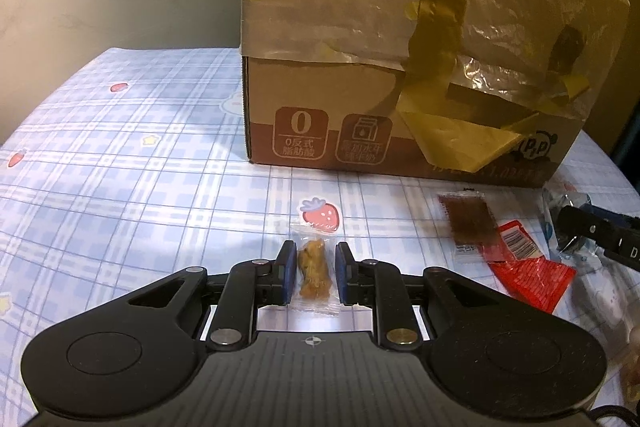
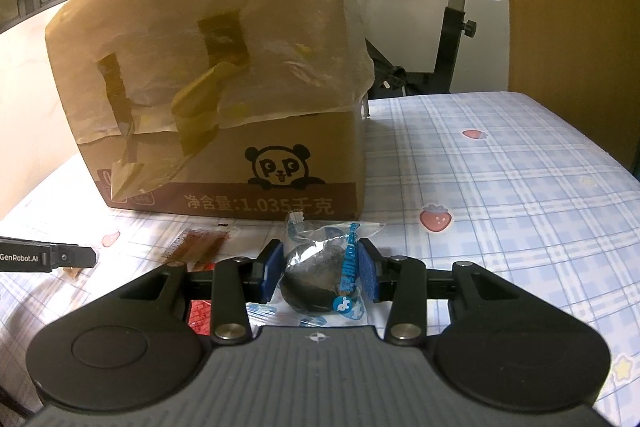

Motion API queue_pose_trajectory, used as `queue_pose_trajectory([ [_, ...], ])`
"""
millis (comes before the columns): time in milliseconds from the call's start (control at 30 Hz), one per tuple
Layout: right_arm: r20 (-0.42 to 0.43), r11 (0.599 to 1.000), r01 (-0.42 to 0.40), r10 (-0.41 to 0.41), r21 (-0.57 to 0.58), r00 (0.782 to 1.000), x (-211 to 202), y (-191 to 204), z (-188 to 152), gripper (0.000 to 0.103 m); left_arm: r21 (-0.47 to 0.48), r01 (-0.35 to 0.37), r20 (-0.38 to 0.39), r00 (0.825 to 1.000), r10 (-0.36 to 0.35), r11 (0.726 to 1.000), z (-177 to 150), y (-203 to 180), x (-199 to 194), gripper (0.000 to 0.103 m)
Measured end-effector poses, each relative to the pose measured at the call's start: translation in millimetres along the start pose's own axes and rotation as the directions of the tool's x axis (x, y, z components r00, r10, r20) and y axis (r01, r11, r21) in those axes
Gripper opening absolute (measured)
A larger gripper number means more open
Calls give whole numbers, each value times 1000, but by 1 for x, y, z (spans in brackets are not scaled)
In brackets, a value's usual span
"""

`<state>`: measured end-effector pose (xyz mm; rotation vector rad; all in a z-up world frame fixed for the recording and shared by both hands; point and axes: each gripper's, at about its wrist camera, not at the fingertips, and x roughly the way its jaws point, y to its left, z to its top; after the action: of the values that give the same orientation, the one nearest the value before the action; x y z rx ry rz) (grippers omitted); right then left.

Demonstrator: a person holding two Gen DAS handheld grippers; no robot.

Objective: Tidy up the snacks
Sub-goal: 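Hold both packets above the table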

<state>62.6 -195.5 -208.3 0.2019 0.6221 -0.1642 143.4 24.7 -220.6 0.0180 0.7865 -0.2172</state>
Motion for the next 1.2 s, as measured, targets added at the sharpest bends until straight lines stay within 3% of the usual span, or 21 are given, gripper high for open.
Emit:
queue_pose_trajectory([
  [467, -6, 1000, -3, 3, 3, 1000, 1, -1, 0, 43, 16, -25, 44, 999, 24, 1000, -7, -9, -3, 22],
  [1200, -8, 1000, -4, 4, 7, 1000, 2, -2, 0, 43, 8, -29, 33, 999, 29, 1000, -8, -6, -7, 23],
])
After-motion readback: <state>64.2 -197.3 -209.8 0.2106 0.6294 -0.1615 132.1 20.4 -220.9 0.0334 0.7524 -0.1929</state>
